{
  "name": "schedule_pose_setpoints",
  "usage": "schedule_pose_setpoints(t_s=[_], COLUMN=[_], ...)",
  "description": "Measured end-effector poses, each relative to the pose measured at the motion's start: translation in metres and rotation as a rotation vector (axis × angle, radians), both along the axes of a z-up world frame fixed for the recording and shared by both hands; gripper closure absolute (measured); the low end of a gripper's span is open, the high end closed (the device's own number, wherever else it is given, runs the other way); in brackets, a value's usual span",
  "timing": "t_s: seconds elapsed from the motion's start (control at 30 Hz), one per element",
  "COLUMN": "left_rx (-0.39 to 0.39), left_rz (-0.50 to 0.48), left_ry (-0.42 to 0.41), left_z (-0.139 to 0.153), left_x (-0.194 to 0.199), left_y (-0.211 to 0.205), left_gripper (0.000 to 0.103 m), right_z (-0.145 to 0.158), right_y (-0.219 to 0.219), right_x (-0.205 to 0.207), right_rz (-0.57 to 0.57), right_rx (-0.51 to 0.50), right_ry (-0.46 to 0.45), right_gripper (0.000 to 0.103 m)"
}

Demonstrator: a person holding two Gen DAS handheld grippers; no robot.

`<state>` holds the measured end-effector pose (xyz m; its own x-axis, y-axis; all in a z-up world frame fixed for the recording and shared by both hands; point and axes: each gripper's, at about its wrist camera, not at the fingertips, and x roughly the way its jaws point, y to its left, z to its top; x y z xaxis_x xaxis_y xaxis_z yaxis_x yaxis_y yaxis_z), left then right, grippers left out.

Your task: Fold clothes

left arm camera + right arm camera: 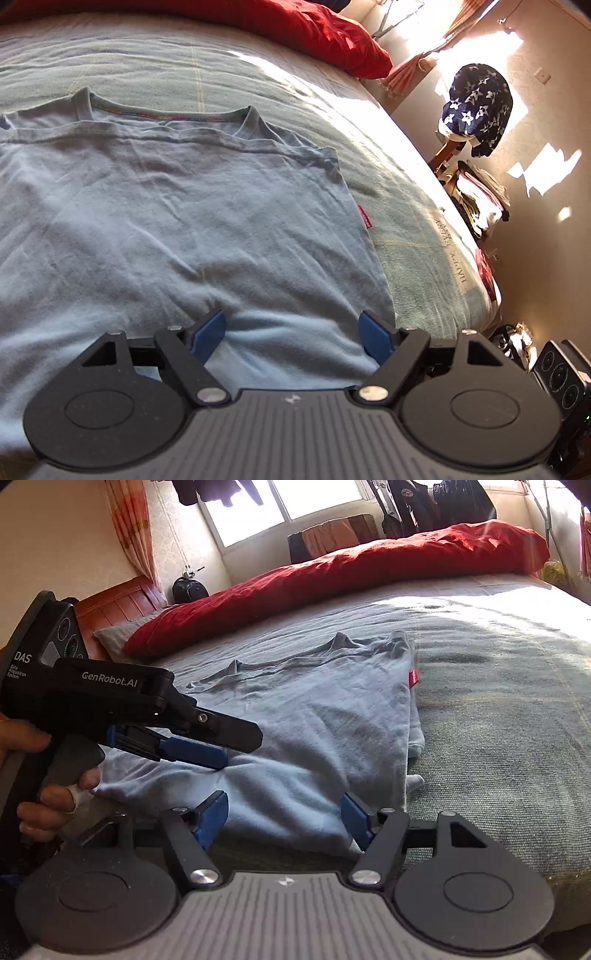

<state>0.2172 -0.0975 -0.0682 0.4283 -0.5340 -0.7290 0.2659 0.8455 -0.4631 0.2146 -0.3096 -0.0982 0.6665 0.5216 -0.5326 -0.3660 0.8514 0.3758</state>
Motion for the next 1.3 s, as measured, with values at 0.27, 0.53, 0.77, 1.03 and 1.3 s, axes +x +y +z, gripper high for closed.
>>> schedule_pose_setpoints(t_s=[0.27, 0.53, 0.77, 1.03, 1.3], left_rx=[0.054, 0.043, -0.039, -0.020, 0.034], left_rz=[0.130, 0.235, 0.308, 0.382, 0.354], left_ry=[-0.005, -0.037, -0.016, -0.038, -0.048], left_z=[-0.004, 0.004, -0.014, -0.011, -0.004], left_x=[0.010, 0.030, 0.065, 0.103, 0.121], left_y=[0.050, 0.096, 0.128, 0.159, 0.158], left_gripper=[0.024, 0.024, 0.024, 0.023, 0.024], right_z=[-0.001, 0.013, 0.009, 0.008, 0.010], right_y=[0.001, 0.004, 0.013, 0.014, 0.017], right_x=[0.002, 0.004, 0.019, 0.026, 0.026], right_rz=[-0.002, -0.011, -0.018, -0.020, -0.020], right_rx=[0.001, -0.009, -0.032, -0.038, -0.063], right_ry=[0.005, -0.037, -0.017, -0.008, -0.008], right_gripper=[0.028, 0.028, 0.028, 0.027, 0.027])
